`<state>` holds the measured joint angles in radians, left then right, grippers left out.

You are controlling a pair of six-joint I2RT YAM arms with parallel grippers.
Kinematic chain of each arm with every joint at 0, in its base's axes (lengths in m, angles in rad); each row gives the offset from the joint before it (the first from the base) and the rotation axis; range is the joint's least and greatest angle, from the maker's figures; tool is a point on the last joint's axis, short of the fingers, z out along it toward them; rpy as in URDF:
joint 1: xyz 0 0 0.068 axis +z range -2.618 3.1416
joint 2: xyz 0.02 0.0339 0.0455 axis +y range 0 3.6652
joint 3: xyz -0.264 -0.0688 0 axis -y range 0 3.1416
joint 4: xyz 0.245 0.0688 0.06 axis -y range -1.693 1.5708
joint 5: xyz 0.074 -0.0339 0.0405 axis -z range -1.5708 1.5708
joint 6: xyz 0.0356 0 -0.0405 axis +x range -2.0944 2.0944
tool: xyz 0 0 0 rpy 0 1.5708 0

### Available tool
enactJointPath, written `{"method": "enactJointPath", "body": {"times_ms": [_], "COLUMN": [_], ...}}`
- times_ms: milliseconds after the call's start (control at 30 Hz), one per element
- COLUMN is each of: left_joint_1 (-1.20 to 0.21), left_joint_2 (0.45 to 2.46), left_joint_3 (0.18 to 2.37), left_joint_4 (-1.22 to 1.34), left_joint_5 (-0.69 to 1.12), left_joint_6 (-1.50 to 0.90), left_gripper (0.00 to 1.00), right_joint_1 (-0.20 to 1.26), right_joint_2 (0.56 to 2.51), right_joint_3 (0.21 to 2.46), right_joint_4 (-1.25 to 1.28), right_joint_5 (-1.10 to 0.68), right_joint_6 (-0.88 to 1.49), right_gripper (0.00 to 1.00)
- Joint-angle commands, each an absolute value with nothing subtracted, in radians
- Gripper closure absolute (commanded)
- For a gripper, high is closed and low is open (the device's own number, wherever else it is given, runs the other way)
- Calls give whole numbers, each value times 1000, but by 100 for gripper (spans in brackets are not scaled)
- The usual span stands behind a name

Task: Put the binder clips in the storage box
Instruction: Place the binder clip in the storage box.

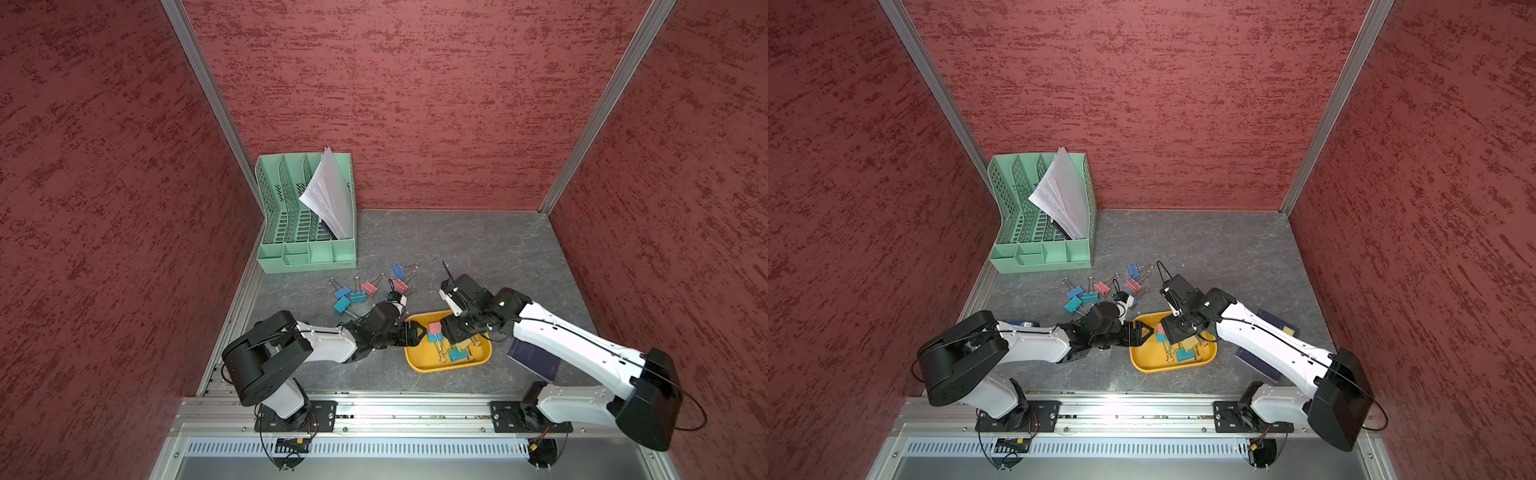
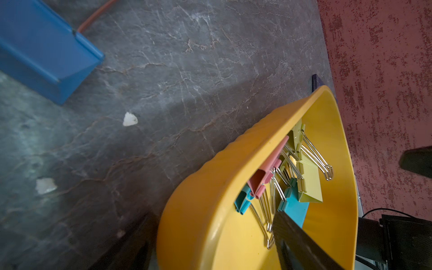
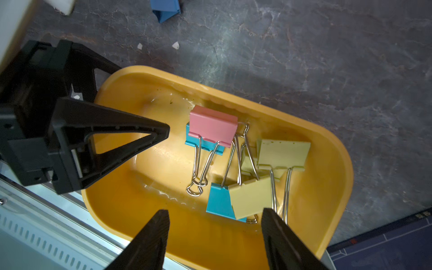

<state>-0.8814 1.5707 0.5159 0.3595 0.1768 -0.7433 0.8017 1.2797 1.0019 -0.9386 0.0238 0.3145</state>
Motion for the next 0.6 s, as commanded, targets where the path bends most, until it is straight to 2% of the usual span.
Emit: {"method": "enactJointPath", "body": {"times_ms": [0, 267, 400, 467, 567], "left_joint_1": [-859, -836, -793, -767, -688], "left_joint_2": [1612, 1508, 1432, 1387, 1306], "left_joint_3": [454, 470, 475, 479, 489], "left_joint_4": [159, 118, 87, 35, -39], "left_joint_5": [143, 168, 185, 162, 153], "left_joint_6": [-730, -699, -690, -680, -655], "left_gripper": [17, 12, 8, 7, 5], "right_joint_1": [805, 801, 778, 734, 664], "right_joint_2": [1306, 1263, 1255, 1289, 1357], "right_joint_3": [1018, 975, 987, 1029, 1082], "right_joint_4": [-905, -887, -801, -793, -756], "right_joint_5": [109, 79, 63, 99, 62], "right_joint_6": [342, 355, 364, 378, 359], "right_gripper": [32, 30, 22, 19, 16]}}
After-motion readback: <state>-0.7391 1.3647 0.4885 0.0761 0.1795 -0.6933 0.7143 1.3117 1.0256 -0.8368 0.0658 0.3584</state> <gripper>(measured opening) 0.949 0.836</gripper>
